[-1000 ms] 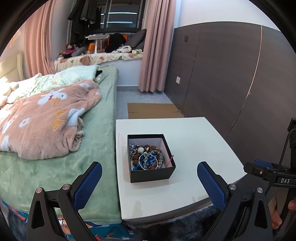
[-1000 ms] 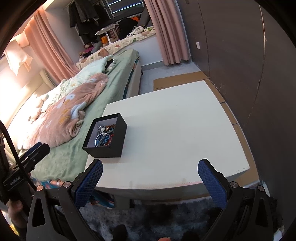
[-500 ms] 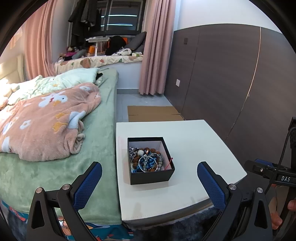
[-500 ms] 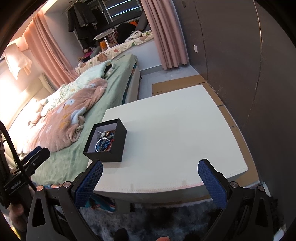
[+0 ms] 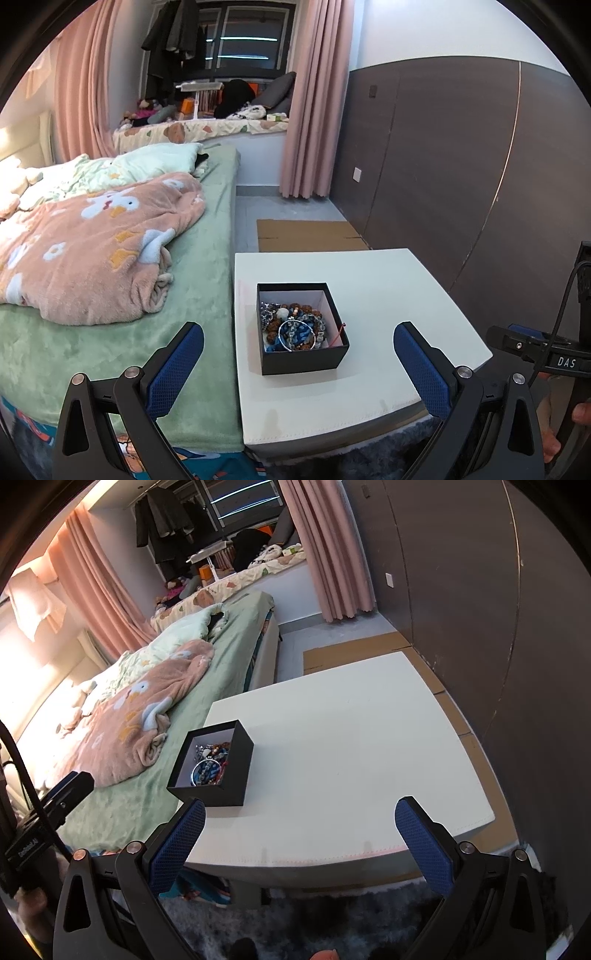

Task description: Organize jewelry

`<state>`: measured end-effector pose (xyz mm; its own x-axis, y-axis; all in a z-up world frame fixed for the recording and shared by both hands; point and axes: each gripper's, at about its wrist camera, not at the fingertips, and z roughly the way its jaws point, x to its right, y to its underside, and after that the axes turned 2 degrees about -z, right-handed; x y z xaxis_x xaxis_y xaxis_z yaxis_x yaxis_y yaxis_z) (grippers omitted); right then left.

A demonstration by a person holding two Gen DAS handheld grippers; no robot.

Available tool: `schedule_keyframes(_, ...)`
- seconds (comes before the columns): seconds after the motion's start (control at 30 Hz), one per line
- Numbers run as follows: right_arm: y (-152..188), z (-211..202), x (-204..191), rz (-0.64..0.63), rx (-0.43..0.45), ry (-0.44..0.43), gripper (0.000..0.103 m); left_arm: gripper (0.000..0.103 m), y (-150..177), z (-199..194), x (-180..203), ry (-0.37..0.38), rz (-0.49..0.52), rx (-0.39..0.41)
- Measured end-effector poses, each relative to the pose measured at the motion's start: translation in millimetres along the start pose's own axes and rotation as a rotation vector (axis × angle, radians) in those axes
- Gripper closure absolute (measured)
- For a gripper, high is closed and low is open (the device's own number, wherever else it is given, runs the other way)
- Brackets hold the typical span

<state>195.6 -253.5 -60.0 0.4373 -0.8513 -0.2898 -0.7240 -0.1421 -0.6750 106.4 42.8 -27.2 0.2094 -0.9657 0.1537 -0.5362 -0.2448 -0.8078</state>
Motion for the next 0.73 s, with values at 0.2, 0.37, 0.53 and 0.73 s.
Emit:
schedule_keyframes(0.2, -2, -7, -4, -0.011, 0.033, -0.004, 0.000, 0.000, 0, 0, -1, -0.007, -0.001, 0.007)
schedule_keyframes(0.37, -1, -7, -6, -0.008, 0.035, -0.007, 0.000, 0.000, 0, -1, -1, -0.007, 0.000, 0.007)
schedule_keyframes(0.53, -1, -6, -8, -0.007, 0.049, 0.003, 0.000, 0.000, -1, -2, -2, 0.003, -0.002, 0.013)
schedule_keyframes(0.73, 4, 1, -11, 0.008, 0.070, 0.003, 0.000, 0.000, -3, -2, -1, 0.008, -0.001, 0.014)
